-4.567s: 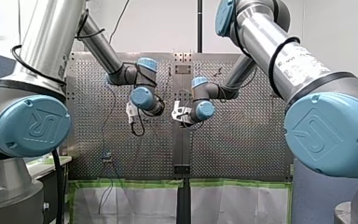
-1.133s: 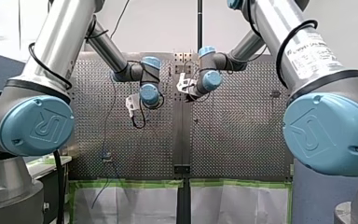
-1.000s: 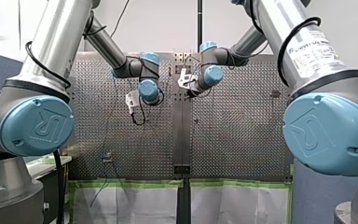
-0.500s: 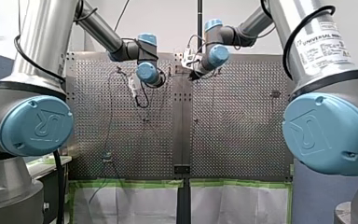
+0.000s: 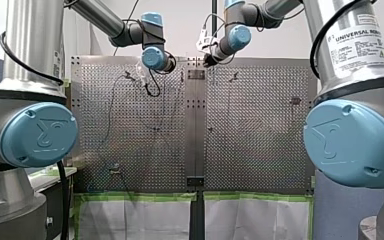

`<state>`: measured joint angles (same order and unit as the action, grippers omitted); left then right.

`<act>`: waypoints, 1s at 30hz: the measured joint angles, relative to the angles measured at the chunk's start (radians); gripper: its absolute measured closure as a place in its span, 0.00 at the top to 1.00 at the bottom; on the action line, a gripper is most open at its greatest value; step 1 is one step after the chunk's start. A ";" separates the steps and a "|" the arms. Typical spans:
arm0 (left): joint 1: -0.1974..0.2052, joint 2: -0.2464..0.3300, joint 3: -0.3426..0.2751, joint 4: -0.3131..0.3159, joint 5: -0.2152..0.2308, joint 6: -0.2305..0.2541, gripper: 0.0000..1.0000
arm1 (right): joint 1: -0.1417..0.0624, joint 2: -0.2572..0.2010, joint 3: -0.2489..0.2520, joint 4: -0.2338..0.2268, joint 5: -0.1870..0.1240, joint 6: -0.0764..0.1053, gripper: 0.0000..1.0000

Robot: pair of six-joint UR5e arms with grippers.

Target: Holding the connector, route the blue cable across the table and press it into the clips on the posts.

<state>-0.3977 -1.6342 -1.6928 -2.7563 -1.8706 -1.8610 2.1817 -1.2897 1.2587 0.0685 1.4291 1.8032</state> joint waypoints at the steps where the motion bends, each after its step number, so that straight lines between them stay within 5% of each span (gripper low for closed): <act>1: 0.001 0.003 0.000 0.003 0.007 -0.002 0.00 | 0.001 -0.008 0.000 0.000 -0.001 -0.002 0.00; 17: 0.017 -0.106 0.036 0.037 0.059 -0.015 0.00 | -0.002 0.057 0.000 -0.001 -0.022 -0.017 0.00; 30: 0.057 -0.115 0.037 0.045 0.084 -0.016 0.00 | -0.008 0.087 0.000 -0.007 -0.024 -0.016 0.00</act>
<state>-0.3404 -1.7488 -1.6556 -2.7111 -1.7862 -1.8767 2.1732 -1.2029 1.2588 0.0617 1.4053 1.7869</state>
